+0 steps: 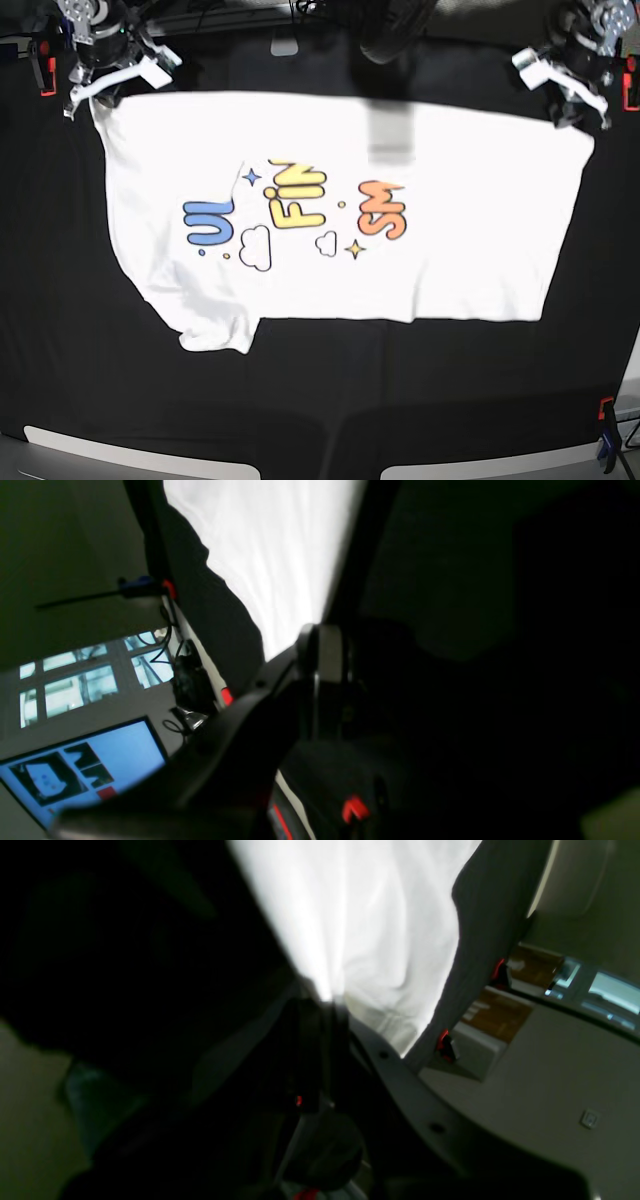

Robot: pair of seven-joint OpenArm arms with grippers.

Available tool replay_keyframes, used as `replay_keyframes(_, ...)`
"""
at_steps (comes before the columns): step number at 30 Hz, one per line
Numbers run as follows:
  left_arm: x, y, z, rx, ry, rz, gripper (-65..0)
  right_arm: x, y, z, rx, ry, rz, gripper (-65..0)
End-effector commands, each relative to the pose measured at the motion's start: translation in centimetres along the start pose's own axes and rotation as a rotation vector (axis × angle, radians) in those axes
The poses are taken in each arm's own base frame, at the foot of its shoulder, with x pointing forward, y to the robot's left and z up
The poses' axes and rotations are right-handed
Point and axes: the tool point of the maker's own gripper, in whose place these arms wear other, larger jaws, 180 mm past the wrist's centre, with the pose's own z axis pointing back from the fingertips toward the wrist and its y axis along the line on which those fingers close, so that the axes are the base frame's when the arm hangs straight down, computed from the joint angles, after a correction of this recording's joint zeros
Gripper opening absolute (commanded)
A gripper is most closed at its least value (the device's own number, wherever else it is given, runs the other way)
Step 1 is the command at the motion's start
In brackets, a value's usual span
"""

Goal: Layout the t-shirt on the table in an organized manner, then fold the t-shirt properly
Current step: 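Drag the held corners with both grippers away from the hem to stretch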

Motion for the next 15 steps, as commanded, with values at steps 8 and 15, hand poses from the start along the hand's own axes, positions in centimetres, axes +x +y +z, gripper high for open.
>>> replay_keyframes(8,0.4,0.0,3.7,0.040,0.022,-0.034,-65.0,-0.9,-1.0,0.2,-0.034,0.031,0.022,-65.0)
replay_keyframes(15,1.0,-1.5,5.8,-0.012,0.014,-0.026,-65.0,-2.1,1.0,1.4,0.008,0.043,0.086,-65.0)
